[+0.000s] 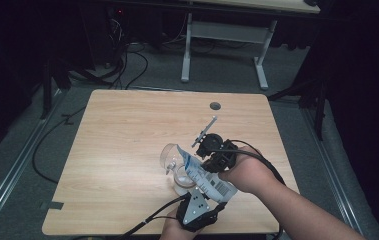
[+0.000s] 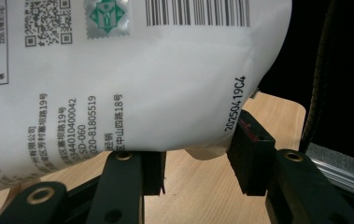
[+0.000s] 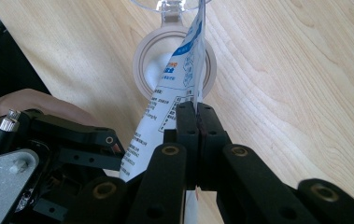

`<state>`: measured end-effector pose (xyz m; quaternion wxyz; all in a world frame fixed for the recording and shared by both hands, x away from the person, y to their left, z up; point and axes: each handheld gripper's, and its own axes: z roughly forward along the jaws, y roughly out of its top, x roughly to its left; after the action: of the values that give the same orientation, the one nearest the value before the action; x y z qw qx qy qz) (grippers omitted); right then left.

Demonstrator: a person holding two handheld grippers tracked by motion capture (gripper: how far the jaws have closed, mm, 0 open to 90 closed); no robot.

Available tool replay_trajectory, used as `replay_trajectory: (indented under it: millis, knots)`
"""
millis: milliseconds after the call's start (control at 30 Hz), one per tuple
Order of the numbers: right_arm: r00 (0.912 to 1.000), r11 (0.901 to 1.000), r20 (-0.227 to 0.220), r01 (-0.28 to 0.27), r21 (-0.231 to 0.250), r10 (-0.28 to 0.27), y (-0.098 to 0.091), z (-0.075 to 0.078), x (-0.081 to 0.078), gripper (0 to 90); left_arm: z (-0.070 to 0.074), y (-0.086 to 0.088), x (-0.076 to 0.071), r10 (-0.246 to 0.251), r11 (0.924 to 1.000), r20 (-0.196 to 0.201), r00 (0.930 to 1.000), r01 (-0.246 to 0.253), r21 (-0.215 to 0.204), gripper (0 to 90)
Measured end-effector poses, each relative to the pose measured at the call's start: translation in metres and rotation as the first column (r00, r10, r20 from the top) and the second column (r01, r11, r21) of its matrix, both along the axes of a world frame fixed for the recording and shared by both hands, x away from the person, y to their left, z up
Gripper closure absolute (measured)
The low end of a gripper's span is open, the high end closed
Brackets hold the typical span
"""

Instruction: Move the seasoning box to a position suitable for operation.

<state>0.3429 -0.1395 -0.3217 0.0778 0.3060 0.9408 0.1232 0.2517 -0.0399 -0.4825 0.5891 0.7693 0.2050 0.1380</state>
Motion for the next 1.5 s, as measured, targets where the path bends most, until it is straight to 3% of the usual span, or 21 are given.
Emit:
replay_trajectory:
  millis: [733, 1500]
  knots:
    - [0.9999, 0.9999, 0.013, -0.009, -0.008, 0.009, 0.0055, 0.0041, 0.0012, 90.0, 0.0050, 0.0014, 0.0023, 0.002, 0.9998, 0.000, 1.0000, -0.002, -0.018, 60.4]
    - [1.0000, 1.0000, -0.002, -0.005, 0.006, 0.005, 0.0067, 0.0001, 0.0002, 89.8, 0.0032, 0.0003, 0.0025, 0.004, 1.0000, 0.001, 1.0000, -0.004, -0.006, 60.8]
